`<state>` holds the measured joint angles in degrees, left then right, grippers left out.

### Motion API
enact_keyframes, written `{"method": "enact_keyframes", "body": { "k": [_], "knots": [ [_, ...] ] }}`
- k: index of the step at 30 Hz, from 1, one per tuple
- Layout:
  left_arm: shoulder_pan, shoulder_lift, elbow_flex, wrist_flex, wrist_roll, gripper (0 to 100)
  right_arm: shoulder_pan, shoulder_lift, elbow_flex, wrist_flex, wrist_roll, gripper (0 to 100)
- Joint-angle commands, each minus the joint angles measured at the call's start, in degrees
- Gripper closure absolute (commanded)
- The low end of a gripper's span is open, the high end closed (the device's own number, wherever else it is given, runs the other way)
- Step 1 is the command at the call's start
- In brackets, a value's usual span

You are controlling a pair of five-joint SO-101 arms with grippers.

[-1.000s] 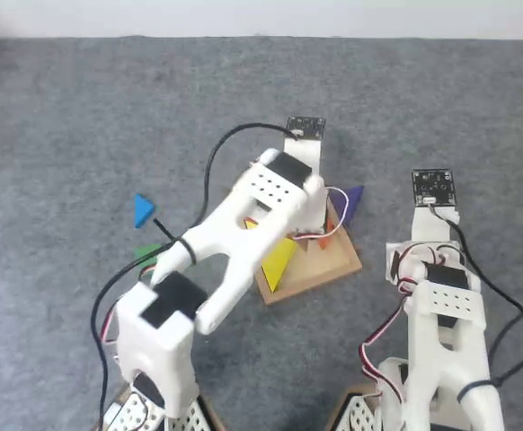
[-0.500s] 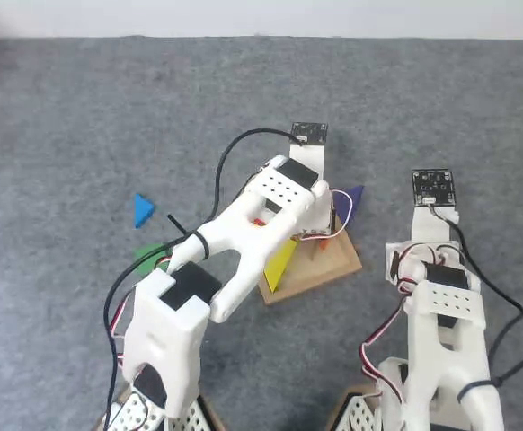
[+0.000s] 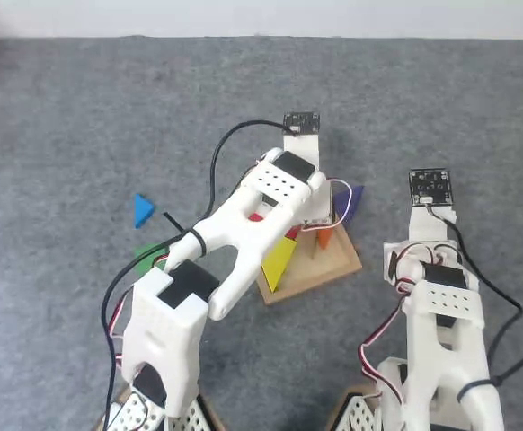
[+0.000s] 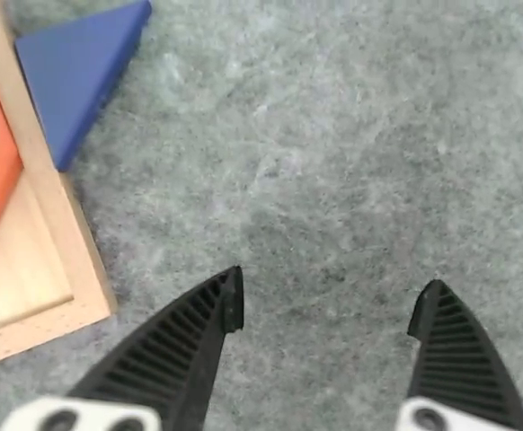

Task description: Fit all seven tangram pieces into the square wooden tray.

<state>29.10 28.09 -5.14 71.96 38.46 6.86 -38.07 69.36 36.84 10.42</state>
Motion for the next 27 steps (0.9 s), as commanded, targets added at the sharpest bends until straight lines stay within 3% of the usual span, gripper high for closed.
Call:
{"method": "enact_keyframes", "body": {
  "k": [1, 16, 27],
  "knots": [
    [0.8, -1.0, -4.4, 1.1, 0.4, 83, -0.4, -1.5, -2.3, -0.7, -0.2, 69.2],
    [-1.1, -0.3, -2.2, 1.1, -0.1, 83, -0.4, -1.5, -2.3, -0.7, -0.2, 69.2],
    [-6.4, -0.3, -0.7, 1.1, -5.0, 83, -0.4, -1.5, -2.3, -0.7, -0.2, 69.2]
  ]
}}
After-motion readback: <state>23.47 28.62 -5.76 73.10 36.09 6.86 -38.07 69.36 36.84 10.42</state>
